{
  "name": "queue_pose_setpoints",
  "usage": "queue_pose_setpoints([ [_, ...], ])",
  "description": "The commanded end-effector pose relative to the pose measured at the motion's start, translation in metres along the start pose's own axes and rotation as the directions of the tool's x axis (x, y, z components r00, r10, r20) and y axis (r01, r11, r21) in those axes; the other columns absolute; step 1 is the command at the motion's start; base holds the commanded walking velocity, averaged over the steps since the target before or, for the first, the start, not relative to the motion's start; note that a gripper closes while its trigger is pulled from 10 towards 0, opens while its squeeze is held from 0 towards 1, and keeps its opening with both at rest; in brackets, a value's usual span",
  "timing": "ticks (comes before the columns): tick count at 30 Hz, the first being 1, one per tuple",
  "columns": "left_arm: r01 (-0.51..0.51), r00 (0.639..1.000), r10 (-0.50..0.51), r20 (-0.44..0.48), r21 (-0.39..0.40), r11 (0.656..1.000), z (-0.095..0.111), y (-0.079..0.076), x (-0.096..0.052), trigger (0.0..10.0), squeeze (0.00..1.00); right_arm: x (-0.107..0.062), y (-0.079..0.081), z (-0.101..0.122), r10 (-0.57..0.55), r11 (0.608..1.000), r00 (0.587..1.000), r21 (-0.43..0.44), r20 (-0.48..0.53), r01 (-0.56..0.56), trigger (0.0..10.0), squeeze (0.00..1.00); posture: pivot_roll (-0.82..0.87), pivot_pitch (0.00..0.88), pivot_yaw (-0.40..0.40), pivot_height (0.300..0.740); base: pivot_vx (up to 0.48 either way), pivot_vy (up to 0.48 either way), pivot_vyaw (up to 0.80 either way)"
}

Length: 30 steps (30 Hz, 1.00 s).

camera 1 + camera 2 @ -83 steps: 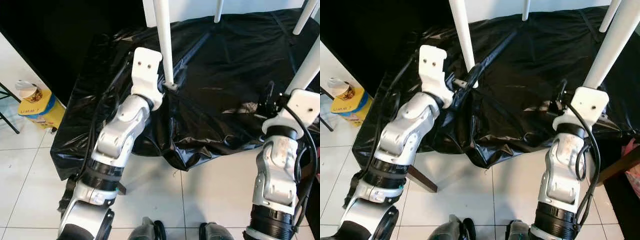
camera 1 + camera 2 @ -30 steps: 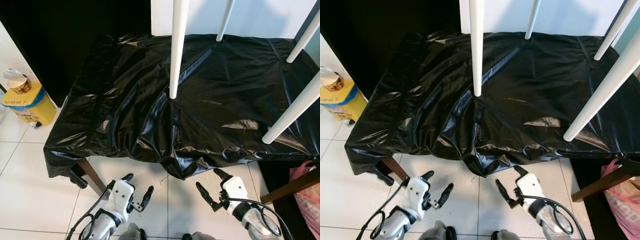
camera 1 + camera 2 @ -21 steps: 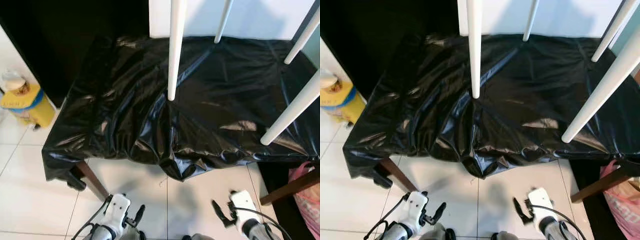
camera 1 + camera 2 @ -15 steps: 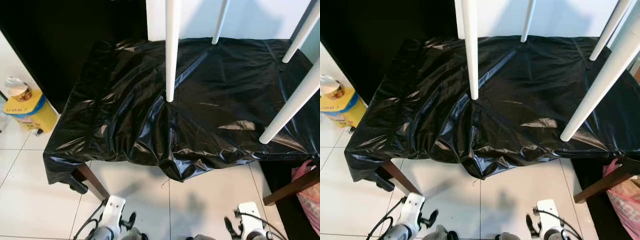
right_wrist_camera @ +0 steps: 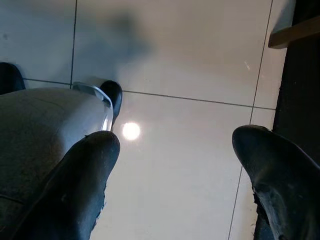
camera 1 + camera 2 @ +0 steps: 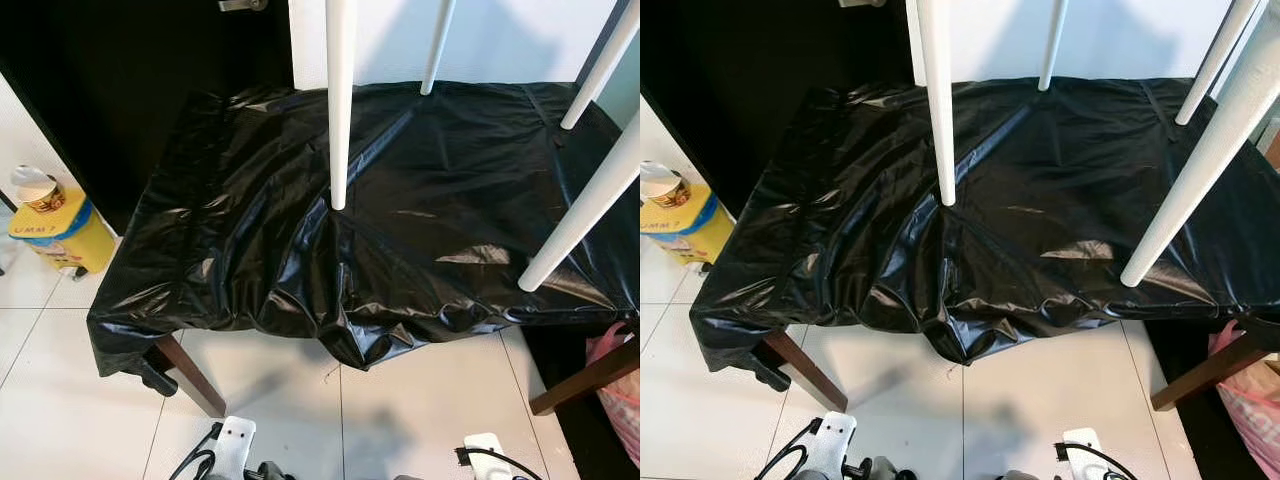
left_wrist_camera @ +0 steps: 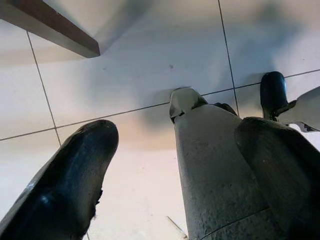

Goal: Building children table

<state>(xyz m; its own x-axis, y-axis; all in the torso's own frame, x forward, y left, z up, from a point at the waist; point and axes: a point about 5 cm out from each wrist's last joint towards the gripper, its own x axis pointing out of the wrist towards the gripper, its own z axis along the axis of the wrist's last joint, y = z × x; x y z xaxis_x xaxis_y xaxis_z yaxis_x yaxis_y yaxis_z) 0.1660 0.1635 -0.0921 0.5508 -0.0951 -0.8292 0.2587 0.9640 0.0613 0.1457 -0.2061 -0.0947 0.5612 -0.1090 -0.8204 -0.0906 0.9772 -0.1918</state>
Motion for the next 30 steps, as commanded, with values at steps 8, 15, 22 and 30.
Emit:
queue_pose_setpoints([
  [8, 0.121, 0.99, -0.109, -0.091, 0.132, 0.984, -0.011, -0.026, 0.0, 10.0, 0.0, 0.0, 0.021, 0.0, 0.095, 0.988, 0.995, -0.116, -0.033, -0.098, 10.0, 0.0, -0.02, 0.051, 0.007, 0.74, 0.0, 0.0, 0.0],
  [15, 0.155, 0.987, -0.142, -0.071, 0.226, 0.962, -0.004, -0.034, 0.002, 10.0, 0.0, 0.002, 0.026, 0.004, 0.105, 0.984, 0.994, -0.14, -0.035, -0.109, 10.0, 0.0, -0.02, 0.053, 0.008, 0.74, 0.0, 0.0, 0.0],
  [22, 0.142, 0.989, -0.128, -0.075, 0.214, 0.966, -0.005, -0.034, 0.002, 10.0, 0.0, 0.002, 0.026, 0.006, 0.104, 0.981, 0.994, -0.162, -0.036, -0.108, 10.0, 0.0, -0.02, 0.044, 0.002, 0.74, 0.0, 0.0, 0.0],
  [30, 0.146, 0.988, -0.132, -0.078, 0.22, 0.965, -0.005, -0.035, 0.002, 10.0, 0.0, 0.002, 0.024, 0.003, 0.101, 0.979, 0.994, -0.176, -0.046, -0.107, 10.0, 0.0, -0.02, 0.03, 0.001, 0.74, 0.0, -0.268, 0.0],
])
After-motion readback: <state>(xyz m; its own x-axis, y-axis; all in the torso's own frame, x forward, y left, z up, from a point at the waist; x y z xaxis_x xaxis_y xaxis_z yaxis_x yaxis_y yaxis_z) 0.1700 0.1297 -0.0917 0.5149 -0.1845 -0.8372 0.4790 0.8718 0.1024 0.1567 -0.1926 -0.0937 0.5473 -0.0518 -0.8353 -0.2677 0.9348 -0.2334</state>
